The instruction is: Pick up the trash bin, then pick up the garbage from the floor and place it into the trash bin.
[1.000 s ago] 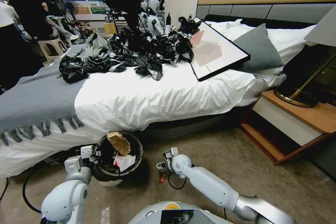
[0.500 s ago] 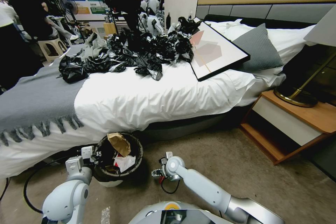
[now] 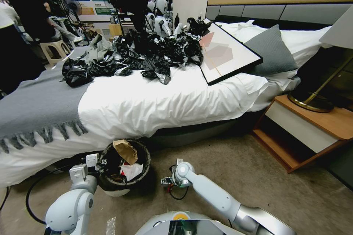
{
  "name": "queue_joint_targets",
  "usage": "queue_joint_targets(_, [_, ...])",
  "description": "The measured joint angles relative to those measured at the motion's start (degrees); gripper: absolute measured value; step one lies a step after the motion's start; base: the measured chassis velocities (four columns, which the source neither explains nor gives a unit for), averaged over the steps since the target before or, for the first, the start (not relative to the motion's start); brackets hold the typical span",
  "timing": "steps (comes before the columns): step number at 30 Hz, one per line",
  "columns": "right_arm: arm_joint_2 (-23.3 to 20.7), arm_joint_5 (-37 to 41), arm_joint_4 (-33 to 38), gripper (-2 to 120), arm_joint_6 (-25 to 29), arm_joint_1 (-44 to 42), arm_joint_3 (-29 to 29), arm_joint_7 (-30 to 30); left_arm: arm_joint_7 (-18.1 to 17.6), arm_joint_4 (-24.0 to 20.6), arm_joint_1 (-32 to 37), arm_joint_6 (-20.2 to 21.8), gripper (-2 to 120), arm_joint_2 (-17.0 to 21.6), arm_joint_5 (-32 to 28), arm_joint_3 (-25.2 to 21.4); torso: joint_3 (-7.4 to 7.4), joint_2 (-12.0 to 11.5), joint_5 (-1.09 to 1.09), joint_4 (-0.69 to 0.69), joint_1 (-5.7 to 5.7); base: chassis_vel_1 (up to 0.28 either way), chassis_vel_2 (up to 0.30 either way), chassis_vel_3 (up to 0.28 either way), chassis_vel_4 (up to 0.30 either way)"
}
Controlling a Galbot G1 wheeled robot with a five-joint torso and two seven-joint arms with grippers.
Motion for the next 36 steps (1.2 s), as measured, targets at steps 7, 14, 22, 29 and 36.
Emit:
queue_joint_targets(7, [0.05, -1.11, -1.97, 100, 0.04, 1.38, 0.50, -1.39, 0.05, 0.12, 0.02, 0.00, 4, 0.05, 0.01, -0.19, 0.00, 0.00, 0.00, 0.00, 0.00, 0.000, 0.000, 0.000, 0.000])
queue_joint_targets(14, [1.27, -2.63, -4.67, 100, 0.09, 1.37, 1.01, -2.57, 0.09, -0.04, -0.02, 0.00, 4, 0.30, -0.04, -0.35, 0.00, 0.00, 0.00, 0.00, 0.00, 0.000, 0.000, 0.000, 0.000])
queue_joint_targets(22, [1.78, -4.29, -6.15, 100, 0.13, 0.54, 1.07, -3.53, 0.09, -0.12, 0.01, 0.00, 4, 0.39, -0.13, -0.40, 0.00, 0.00, 0.00, 0.00, 0.00, 0.000, 0.000, 0.000, 0.000])
queue_joint_targets(29, [1.66, -4.77, -5.60, 100, 0.18, -0.65, 1.16, -3.54, 0.10, -0.11, -0.05, 0.00, 4, 0.43, -0.15, -0.46, 0.00, 0.00, 0.00, 0.00, 0.00, 0.000, 0.000, 0.000, 0.000])
queue_joint_targets(36, [1.62, -5.89, -5.24, 100, 0.31, -1.69, 1.28, -3.90, 0.11, 0.04, -0.22, 0.00, 4, 0.45, -0.17, -0.42, -0.01, 0.00, 0.01, 0.01, 0.00, 0.000, 0.000, 0.000, 0.000])
